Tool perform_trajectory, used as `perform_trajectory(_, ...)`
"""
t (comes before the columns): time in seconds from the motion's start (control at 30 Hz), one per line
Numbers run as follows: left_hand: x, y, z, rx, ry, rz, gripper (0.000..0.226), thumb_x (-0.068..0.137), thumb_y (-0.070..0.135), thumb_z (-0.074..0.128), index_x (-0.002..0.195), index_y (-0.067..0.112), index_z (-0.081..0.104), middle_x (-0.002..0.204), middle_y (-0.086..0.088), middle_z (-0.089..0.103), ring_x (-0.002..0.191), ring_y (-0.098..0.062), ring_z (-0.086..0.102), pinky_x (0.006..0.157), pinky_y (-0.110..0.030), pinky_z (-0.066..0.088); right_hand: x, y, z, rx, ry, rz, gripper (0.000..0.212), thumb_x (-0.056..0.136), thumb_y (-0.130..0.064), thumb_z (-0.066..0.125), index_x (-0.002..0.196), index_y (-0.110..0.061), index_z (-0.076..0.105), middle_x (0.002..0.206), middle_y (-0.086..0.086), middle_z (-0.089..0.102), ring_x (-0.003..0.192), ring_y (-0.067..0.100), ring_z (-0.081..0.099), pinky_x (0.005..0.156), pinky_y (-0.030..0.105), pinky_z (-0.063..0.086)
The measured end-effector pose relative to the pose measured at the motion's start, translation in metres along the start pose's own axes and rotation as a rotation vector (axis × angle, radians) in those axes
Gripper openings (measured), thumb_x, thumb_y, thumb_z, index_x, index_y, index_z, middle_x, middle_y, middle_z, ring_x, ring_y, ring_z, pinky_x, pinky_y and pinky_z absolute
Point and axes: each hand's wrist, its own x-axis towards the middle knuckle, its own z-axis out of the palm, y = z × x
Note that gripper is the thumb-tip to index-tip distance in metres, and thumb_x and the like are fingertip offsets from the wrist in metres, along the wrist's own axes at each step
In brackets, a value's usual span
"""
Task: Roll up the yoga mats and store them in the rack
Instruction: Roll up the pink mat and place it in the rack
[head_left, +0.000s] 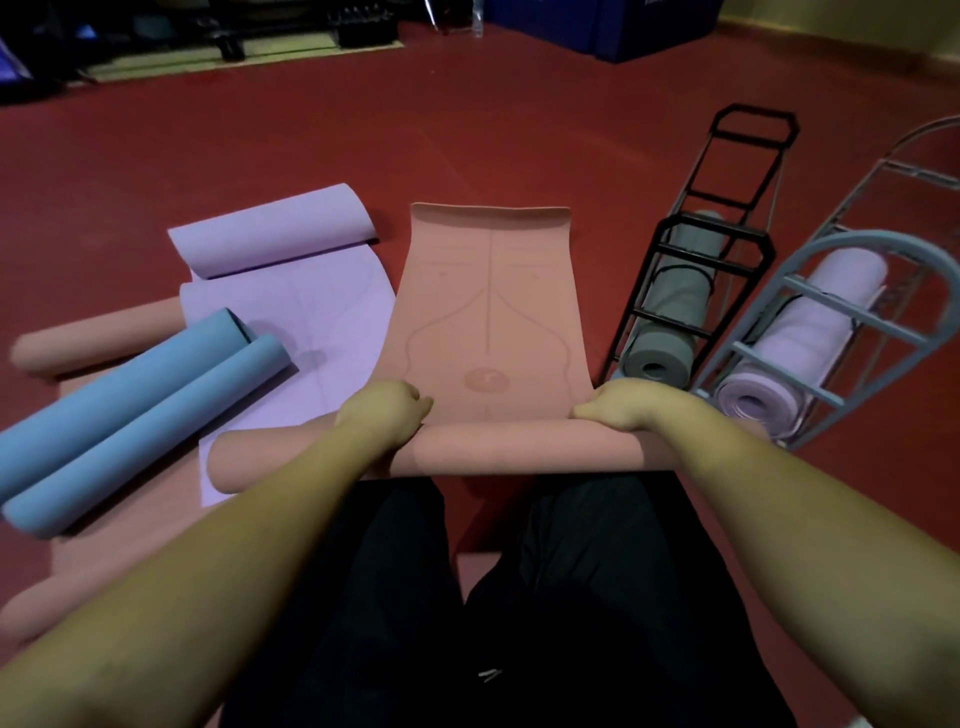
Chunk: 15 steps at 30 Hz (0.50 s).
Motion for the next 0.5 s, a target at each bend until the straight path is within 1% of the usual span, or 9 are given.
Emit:
perform_trajectory(0.07,-0.008,0.002,-0.001,-0.047,0.155,0.015,0.042,0.103,0.043,0.035,0.083,0.016,0.059,0.099,-0.012,0.066,0.092,-0.03,0.057,0.072,-0.033,0.039,0.005,0.0,-0.004,0.002,-0.032,0.033,0.064,0.096,-0.057,0.041,0.14,-0.012,0.054,0.149,0.012,0.046,0.132,0.029,0.046,0.101,0.032,0.036)
perform_trajectory(0.17,-0.022,-0.005,0.005,-0.092,0.267,0.046,0.052,0.102,0.052,0.03,0.07,0.017,0.051,0.089,-0.01,0.065,0.089,-0.033,0.06,0.071,-0.035,0.04,0.009,0.001,-0.008,0.002,-0.063,0.061,0.065,0.095,-0.057,0.043,0.139,-0.011,0.054,0.149,0.012,0.046,0.13,0.028,0.046,0.099,0.031,0.035)
perform_trajectory(0.23,-0.034,-0.015,0.015,-0.004,0.336,0.123,0.058,0.097,0.059,0.024,0.07,0.018,0.055,0.084,-0.008,0.066,0.084,-0.034,0.062,0.075,-0.038,0.043,0.015,0.002,-0.008,0.0,-0.078,0.07,0.063,0.095,-0.056,0.045,0.138,-0.011,0.055,0.148,0.011,0.047,0.129,0.027,0.047,0.096,0.031,0.035)
perform_trajectory(0.3,-0.045,-0.02,0.025,0.096,0.347,0.189,0.062,0.093,0.059,0.021,0.076,0.018,0.065,0.081,-0.006,0.067,0.079,-0.033,0.063,0.075,-0.039,0.044,0.017,-0.001,-0.01,-0.008,-0.079,0.07,0.062,0.094,-0.055,0.046,0.138,-0.012,0.055,0.147,0.011,0.048,0.129,0.027,0.048,0.095,0.031,0.035)
perform_trajectory(0.33,-0.047,-0.022,0.028,0.113,0.334,0.188,0.062,0.093,0.057,0.022,0.077,0.019,0.068,0.081,-0.005,0.068,0.079,-0.032,0.064,0.074,-0.039,0.044,0.021,-0.002,-0.008,-0.016,-0.079,0.05,0.06,0.095,-0.055,0.045,0.136,-0.013,0.056,0.146,0.011,0.049,0.127,0.028,0.048,0.095,0.031,0.036)
perform_trajectory(0.4,-0.043,-0.019,0.025,0.114,0.319,0.161,0.065,0.095,0.054,0.019,0.079,0.017,0.07,0.082,-0.007,0.069,0.079,-0.033,0.065,0.074,-0.039,0.045,0.024,-0.003,-0.004,-0.032,0.021,-0.018,0.052,0.096,-0.053,0.044,0.125,-0.015,0.064,0.135,0.012,0.058,0.12,0.029,0.053,0.091,0.031,0.04)
perform_trajectory(0.43,-0.038,-0.016,0.019,0.112,0.305,0.138,0.066,0.097,0.053,0.018,0.082,0.016,0.07,0.086,-0.009,0.07,0.083,-0.034,0.065,0.076,-0.04,0.045,0.024,-0.002,-0.001,-0.013,0.12,-0.047,0.047,0.097,-0.052,0.044,0.112,-0.017,0.069,0.123,0.012,0.063,0.113,0.03,0.056,0.088,0.032,0.043)
perform_trajectory(0.47,-0.032,-0.014,0.015,0.115,0.278,0.111,0.064,0.1,0.051,0.019,0.087,0.016,0.071,0.093,-0.01,0.071,0.089,-0.034,0.065,0.08,-0.039,0.044,0.022,-0.001,0.003,0.015,0.247,-0.082,0.047,0.098,-0.053,0.041,0.095,-0.017,0.072,0.108,0.011,0.068,0.103,0.031,0.06,0.085,0.033,0.047)
perform_trajectory(0.5,-0.026,-0.012,0.012,0.109,0.258,0.096,0.06,0.103,0.048,0.021,0.093,0.016,0.071,0.101,-0.011,0.071,0.095,-0.033,0.064,0.084,-0.038,0.043,0.017,0.001,0.005,0.028,0.374,-0.1,0.054,0.099,-0.055,0.037,0.08,-0.017,0.07,0.093,0.011,0.069,0.093,0.031,0.062,0.081,0.036,0.05)
